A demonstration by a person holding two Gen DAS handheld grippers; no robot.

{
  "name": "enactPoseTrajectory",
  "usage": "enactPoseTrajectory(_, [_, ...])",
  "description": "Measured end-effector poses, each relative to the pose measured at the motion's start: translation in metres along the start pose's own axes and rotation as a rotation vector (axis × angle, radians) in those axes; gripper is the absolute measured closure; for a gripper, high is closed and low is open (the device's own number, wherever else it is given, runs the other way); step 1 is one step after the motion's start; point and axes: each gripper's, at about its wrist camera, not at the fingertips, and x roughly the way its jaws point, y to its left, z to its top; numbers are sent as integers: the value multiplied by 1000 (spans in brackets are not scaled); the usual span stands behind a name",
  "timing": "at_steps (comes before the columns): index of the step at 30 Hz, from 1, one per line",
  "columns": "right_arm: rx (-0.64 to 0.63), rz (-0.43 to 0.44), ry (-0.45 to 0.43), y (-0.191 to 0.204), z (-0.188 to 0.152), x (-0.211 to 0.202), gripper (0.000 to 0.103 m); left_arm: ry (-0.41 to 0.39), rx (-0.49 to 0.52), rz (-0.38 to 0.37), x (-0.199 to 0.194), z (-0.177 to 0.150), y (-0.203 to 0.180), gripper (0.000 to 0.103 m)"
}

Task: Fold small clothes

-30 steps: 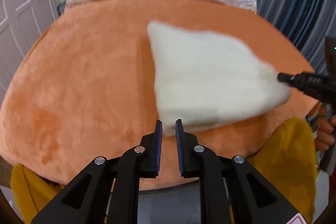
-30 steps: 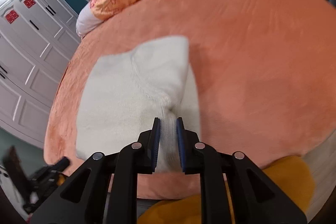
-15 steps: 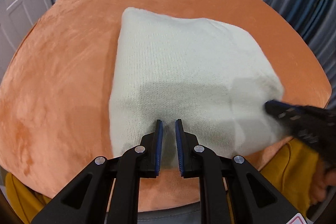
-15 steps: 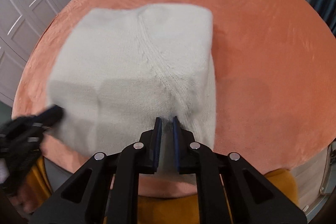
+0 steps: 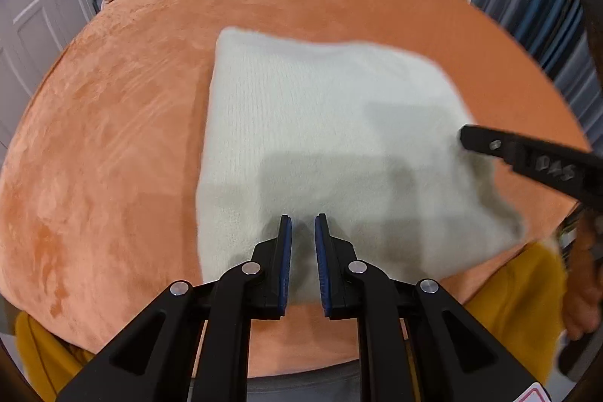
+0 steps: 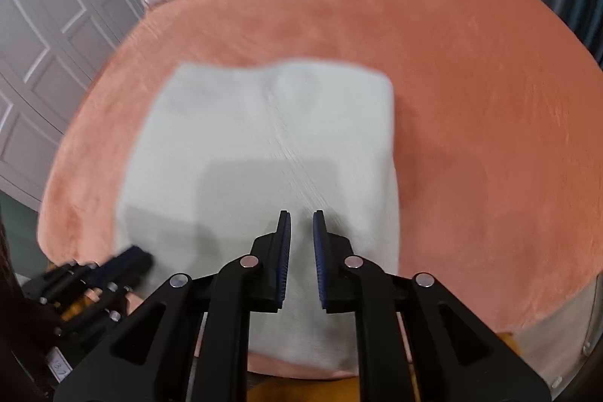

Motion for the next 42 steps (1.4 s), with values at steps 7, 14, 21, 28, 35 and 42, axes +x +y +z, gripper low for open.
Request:
enactPoseTrajectory(7, [-33,-32,114,2,17,55,91,-30,-22,26,20,46,1,90])
enactPoseTrajectory(14, [7,-17,53,4,58,49,90,-31,-29,56,44,67,3,89])
enactPoseTrajectory(21, [22,-20,119,-7,73,78,92,-29,-24,81,54,71,1,89])
enactPoseTrajectory(28, [101,-24,29,-28,9,23,90,-47,7,102,52,66,-4,89])
enactPoseTrajectory(35, [209,-7,-27,-40,-32,-3,79,-45,-2,70,37,59,-7,73])
enactPoseTrajectory(42, [261,104,53,-53,-42,15,78,-45,-76,43,10,36,11,61])
